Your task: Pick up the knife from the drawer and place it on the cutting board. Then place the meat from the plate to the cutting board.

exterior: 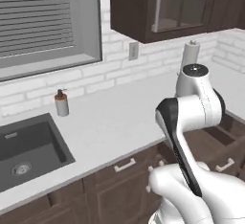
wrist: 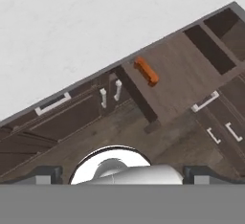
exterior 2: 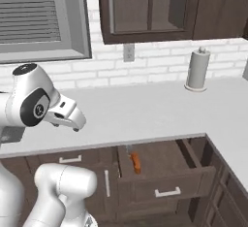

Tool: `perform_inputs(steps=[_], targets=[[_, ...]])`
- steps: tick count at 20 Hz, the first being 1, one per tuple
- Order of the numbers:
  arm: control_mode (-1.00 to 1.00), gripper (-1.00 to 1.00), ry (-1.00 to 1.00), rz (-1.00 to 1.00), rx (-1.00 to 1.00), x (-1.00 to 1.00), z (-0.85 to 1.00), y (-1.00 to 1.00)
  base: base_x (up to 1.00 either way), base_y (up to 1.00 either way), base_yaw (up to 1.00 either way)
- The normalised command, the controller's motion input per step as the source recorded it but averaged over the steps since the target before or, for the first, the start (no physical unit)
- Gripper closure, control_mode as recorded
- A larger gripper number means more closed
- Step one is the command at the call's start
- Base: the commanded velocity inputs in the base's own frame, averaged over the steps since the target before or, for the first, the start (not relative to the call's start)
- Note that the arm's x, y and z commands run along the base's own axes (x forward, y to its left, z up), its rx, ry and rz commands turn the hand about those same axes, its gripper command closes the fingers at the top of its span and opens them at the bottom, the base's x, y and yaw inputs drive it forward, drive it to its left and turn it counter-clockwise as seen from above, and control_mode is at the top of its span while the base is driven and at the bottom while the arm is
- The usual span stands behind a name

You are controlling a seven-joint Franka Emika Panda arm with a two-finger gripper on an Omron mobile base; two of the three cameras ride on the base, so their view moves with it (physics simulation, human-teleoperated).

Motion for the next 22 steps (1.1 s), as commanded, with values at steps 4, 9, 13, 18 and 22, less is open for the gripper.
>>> perform_inputs(steps=[4, 9, 13, 18, 22], targets=[[1.00, -1.00, 0.00, 0.00, 0.00, 0.00, 0.00, 0.00, 0.00, 0.77, -0.49], [1.00, -1.00, 0.00, 0.00, 0.00, 0.00, 0.00, 0.00, 0.00, 0.45, -0.49], [1.00, -1.00, 0.00, 0.00, 0.00, 0.00, 0.00, 0.00, 0.01, 0.11, -0.48], [1.00, -1.00, 0.00, 0.00, 0.00, 0.00, 0.00, 0.00, 0.32, 0.04, -0.37], [1.00, -1.00, 0.00, 0.00, 0.00, 0.00, 0.00, 0.00, 0.51, 0.45, -0.30]])
